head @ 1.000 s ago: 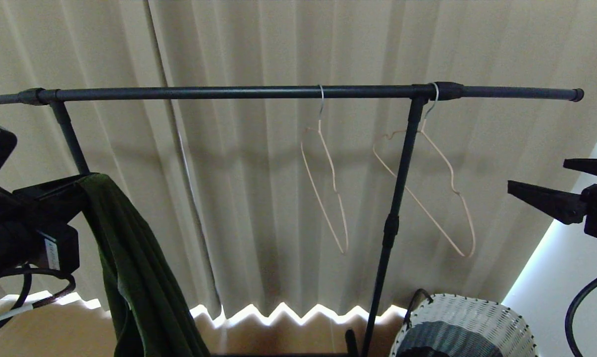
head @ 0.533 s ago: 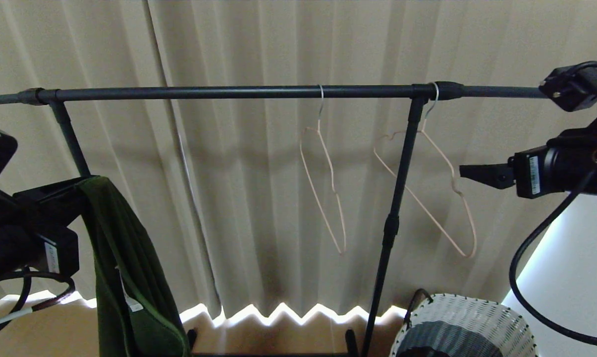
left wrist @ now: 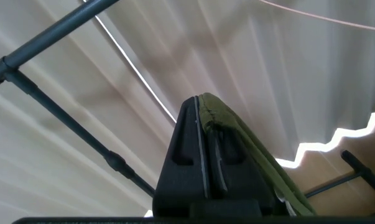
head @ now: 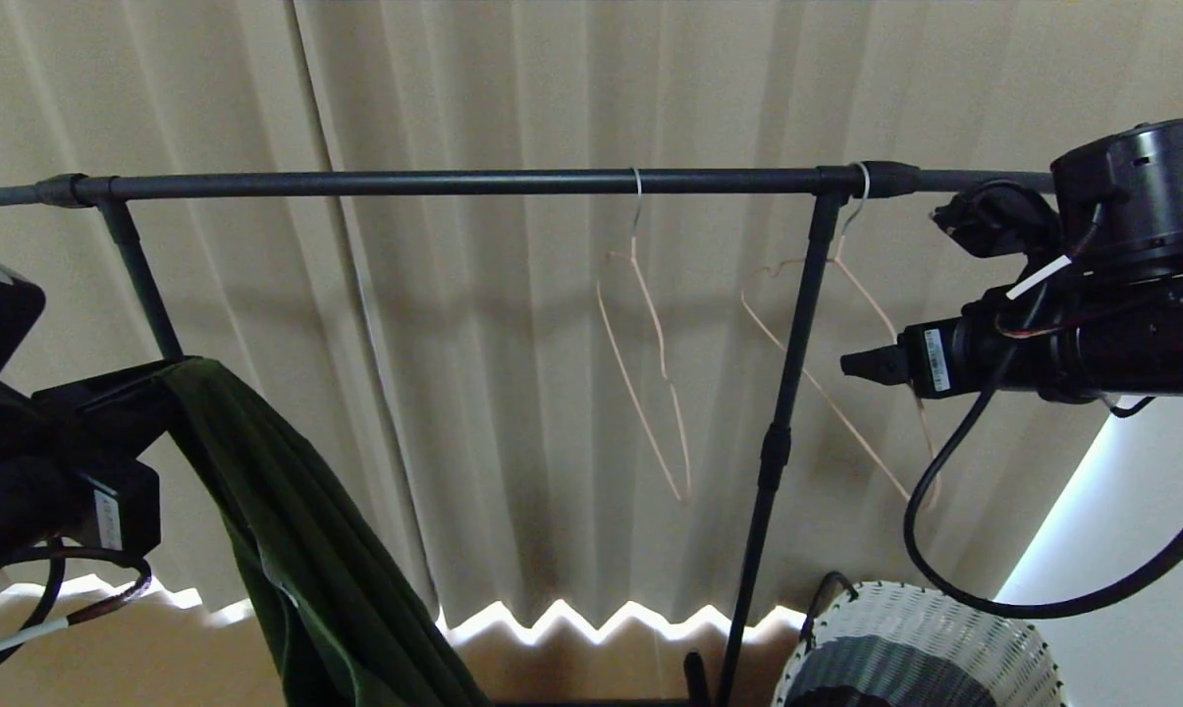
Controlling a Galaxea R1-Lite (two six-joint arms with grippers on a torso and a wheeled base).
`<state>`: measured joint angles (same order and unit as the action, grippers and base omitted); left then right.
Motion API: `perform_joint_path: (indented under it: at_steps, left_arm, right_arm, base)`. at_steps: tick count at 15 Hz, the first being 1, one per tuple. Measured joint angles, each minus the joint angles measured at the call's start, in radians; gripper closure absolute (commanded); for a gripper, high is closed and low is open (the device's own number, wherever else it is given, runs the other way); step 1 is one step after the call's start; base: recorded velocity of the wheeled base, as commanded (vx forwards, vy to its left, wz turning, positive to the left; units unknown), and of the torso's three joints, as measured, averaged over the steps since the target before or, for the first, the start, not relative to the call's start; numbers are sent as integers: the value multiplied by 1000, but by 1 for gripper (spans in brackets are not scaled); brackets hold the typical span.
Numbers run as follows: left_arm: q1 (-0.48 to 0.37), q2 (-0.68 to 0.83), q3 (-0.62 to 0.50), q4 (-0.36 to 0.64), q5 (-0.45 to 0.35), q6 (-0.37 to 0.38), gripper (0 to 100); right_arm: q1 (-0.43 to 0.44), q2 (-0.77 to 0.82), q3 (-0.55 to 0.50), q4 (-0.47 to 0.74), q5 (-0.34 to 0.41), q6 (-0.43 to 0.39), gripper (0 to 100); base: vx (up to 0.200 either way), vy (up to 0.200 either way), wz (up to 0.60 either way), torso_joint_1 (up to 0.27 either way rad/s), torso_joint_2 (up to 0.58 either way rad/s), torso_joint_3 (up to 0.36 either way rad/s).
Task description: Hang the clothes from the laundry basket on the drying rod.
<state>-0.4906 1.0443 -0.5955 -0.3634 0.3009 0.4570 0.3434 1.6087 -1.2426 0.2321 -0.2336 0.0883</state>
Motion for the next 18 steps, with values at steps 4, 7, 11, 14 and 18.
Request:
perform_joint_path:
  at_steps: [4, 7, 11, 14, 18]
  left_arm:
    - [0, -2, 9, 0, 0, 0, 100]
    - [-1, -2, 9, 0, 0, 1, 100]
    - [-2, -2, 11, 0, 0, 3, 100]
    - [-1, -2, 11, 0, 0, 3, 100]
    - [-1, -3, 11, 0, 0, 3, 100]
  right_arm:
    - [16, 30, -17, 1, -2, 15, 0]
    - [35, 46, -21, 0, -36, 19, 0]
    - [44, 72, -32, -2, -61, 20, 0]
    - [44, 76, -32, -1, -62, 21, 0]
    - [44, 74, -32, -2, -62, 23, 100]
  base:
    - [0, 0, 0, 0, 0, 0]
    - [0, 0, 0, 0, 0, 0]
    - [0, 0, 0, 0, 0, 0]
    - [0, 0, 0, 0, 0, 0]
    - [0, 0, 0, 0, 0, 0]
